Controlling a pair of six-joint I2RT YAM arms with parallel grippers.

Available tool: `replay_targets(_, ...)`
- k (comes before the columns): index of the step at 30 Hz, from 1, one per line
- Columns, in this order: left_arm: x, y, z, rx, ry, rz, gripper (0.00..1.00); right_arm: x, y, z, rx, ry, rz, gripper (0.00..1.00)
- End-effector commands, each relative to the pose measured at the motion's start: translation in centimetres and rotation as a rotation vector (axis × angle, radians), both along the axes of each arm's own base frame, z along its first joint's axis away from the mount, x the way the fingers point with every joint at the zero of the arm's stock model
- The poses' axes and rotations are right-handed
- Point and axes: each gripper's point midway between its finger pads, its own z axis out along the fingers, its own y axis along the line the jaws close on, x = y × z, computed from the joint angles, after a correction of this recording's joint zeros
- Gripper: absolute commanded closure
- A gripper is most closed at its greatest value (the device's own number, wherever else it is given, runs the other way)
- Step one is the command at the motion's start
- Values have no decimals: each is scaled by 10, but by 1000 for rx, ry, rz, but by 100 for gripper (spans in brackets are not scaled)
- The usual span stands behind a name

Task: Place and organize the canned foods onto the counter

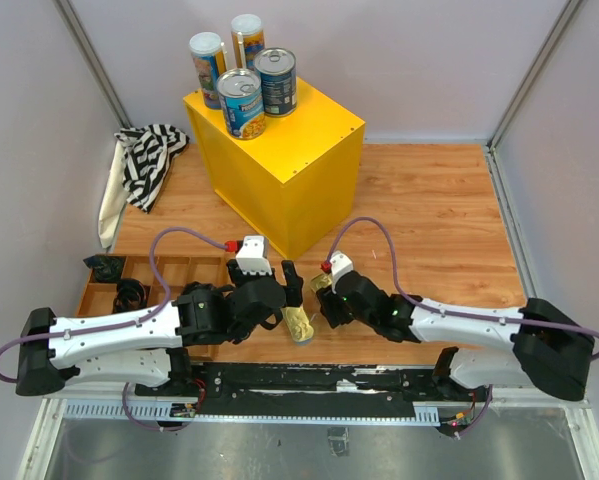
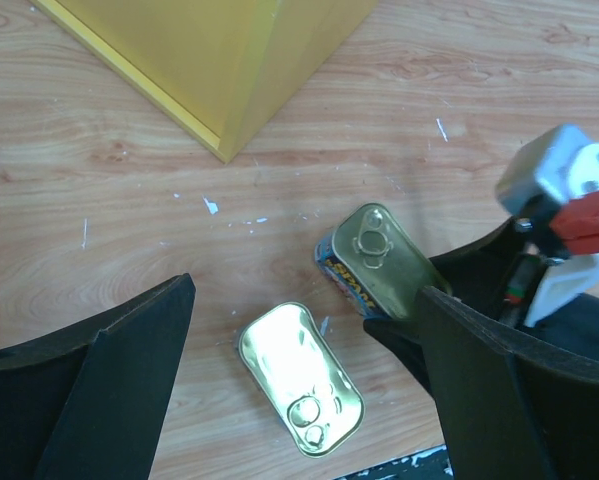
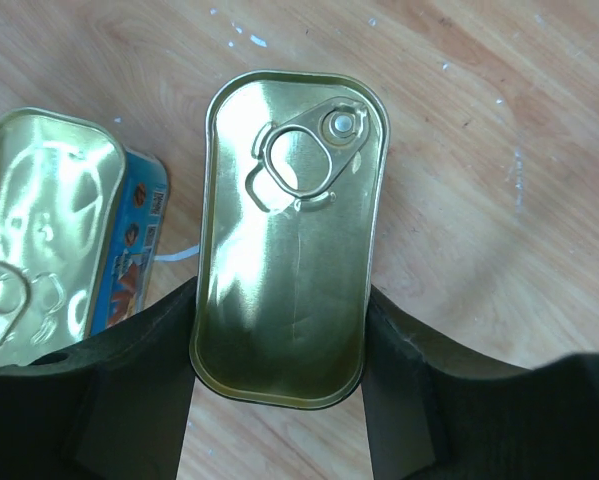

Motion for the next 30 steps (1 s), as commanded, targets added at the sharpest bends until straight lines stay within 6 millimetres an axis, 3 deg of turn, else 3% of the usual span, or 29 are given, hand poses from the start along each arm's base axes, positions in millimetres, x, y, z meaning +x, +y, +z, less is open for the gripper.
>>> replay_targets(1, 0, -7, 20, -82, -11, 9, 4, 0, -6, 28, 31, -64, 2, 99)
replay_targets(8, -3, -11, 35, -149, -4, -11, 5, -9, -35, 68, 61, -106, -27, 99)
replay_targets(15, -13, -16, 28, -170, 50, -55, 6, -8, -65, 131, 101, -197, -87, 99)
replay_targets(22, -14, -17, 24, -153, 61, -58, 6, -1, -71, 197, 120, -294, -88, 100)
replay_targets(30, -15, -20, 19, -156, 67, -74, 6, 15, -59, 285, 153, -458, -45, 100)
